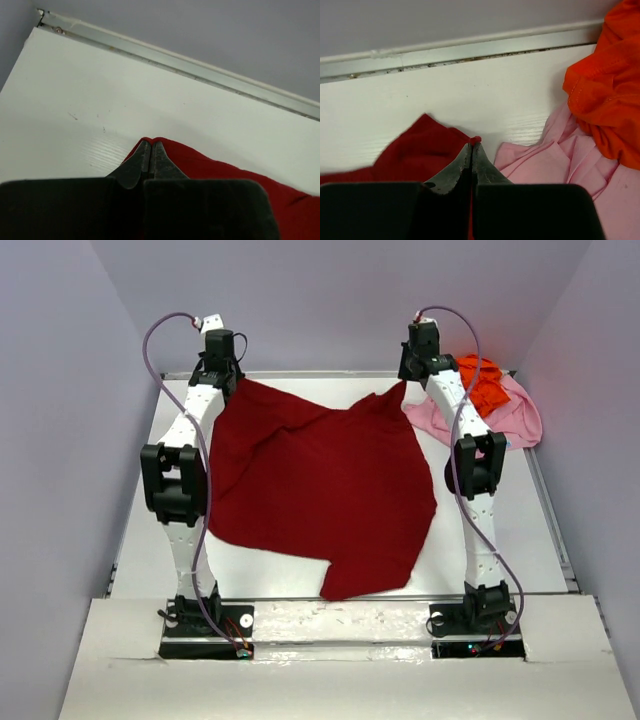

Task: Fold and stack the t-shirts
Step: Flatten out the crumpled T-shirt at the center of the board.

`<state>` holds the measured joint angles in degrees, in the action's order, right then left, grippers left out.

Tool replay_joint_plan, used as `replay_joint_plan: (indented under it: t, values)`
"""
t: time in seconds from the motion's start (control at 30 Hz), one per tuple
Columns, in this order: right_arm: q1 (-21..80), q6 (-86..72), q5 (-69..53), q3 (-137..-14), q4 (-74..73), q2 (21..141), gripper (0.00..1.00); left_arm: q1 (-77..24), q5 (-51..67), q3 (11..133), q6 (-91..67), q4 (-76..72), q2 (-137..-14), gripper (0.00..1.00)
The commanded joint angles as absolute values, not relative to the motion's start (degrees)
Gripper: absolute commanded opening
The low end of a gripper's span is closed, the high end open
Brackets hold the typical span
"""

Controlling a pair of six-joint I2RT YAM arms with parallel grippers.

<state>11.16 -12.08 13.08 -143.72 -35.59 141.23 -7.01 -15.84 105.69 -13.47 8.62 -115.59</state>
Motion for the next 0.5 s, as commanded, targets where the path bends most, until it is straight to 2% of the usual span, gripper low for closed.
replay_joint_plan:
  t: [0.0, 0.17, 0.27, 0.4, 0.47]
  values:
    - [9.84, -9.94, 12.66, -149.49, -27.69, 139.13, 0.0, -5.45, -14.24, 111.26, -14.15, 2.1, -116.96, 0.0]
    - [9.84, -8.79, 11.6, -150.73, -27.25, 138.17, 0.0, -4.92, -11.16, 115.48, -15.38, 3.43, -118.57, 0.0]
    - [9.84, -9.14, 10.55, -148.98, -27.25, 135.01, 0.0, -5.1, -9.5, 115.66, -15.91, 4.3, -115.59, 0.0]
    - [9.84, -9.67, 8.53, -140.82, -26.02, 121.43, 0.0, -5.88, -8.52, 110.76, -15.3, 4.22, -103.94, 0.0]
    - [9.84, -9.93, 8.0, -136.06, -25.23, 115.34, 0.0, -6.5, -8.79, 103.47, -15.03, 2.56, -97.85, 0.0]
